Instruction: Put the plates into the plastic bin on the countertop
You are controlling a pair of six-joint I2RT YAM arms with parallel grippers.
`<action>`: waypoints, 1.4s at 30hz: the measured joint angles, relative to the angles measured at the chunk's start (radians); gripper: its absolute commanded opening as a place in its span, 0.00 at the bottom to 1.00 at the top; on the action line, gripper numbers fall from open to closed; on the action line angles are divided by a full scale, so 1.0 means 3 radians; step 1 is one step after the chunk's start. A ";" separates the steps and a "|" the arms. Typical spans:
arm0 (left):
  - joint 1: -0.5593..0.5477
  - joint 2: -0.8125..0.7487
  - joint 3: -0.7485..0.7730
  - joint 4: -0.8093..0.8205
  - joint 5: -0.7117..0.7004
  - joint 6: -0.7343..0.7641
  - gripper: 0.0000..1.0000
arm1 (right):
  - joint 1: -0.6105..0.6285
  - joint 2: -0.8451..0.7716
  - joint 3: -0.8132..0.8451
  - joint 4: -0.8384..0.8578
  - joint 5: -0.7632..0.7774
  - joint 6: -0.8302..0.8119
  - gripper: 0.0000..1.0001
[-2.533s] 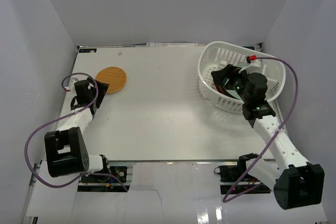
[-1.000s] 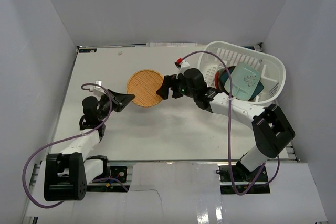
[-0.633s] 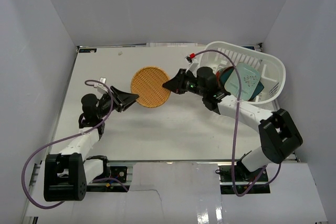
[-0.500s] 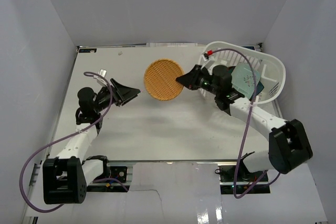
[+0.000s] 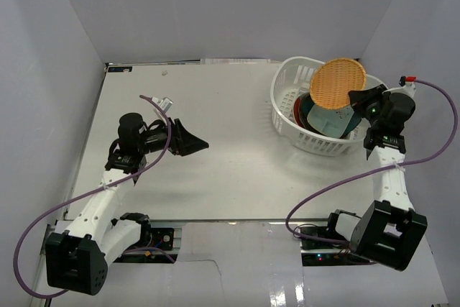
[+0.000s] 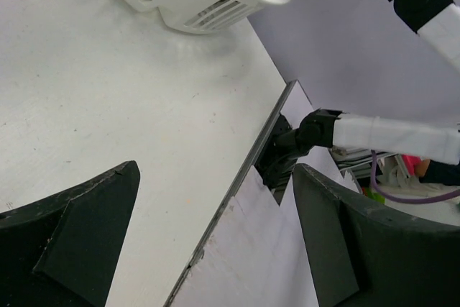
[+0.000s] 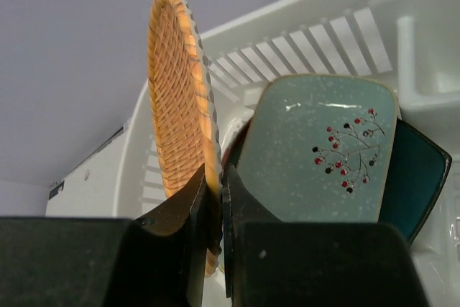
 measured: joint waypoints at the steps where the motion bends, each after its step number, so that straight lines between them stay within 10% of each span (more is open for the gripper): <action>1: -0.0029 -0.0001 0.0008 -0.0052 -0.0008 0.0050 0.98 | -0.0020 0.0067 0.0000 -0.0019 -0.0014 0.0003 0.08; 4: -0.0102 -0.0014 0.0014 -0.0178 -0.0053 0.0179 0.98 | -0.0032 0.0289 -0.0047 -0.0064 -0.0067 0.0022 0.14; 14: -0.0155 -0.0056 0.0130 -0.0409 -0.0224 0.0298 0.98 | -0.0078 0.0262 -0.0197 -0.0267 0.0164 0.0019 0.95; 26: -0.0184 -0.0106 0.0314 -0.0437 -0.0337 0.0247 0.98 | 0.0028 -0.0464 -0.0360 -0.0394 0.0418 -0.0109 0.96; 42: -0.0184 -0.0343 0.1138 -0.0404 -0.0664 0.0148 0.98 | 0.1368 -0.0797 0.0543 -0.1049 0.0024 -0.0577 0.90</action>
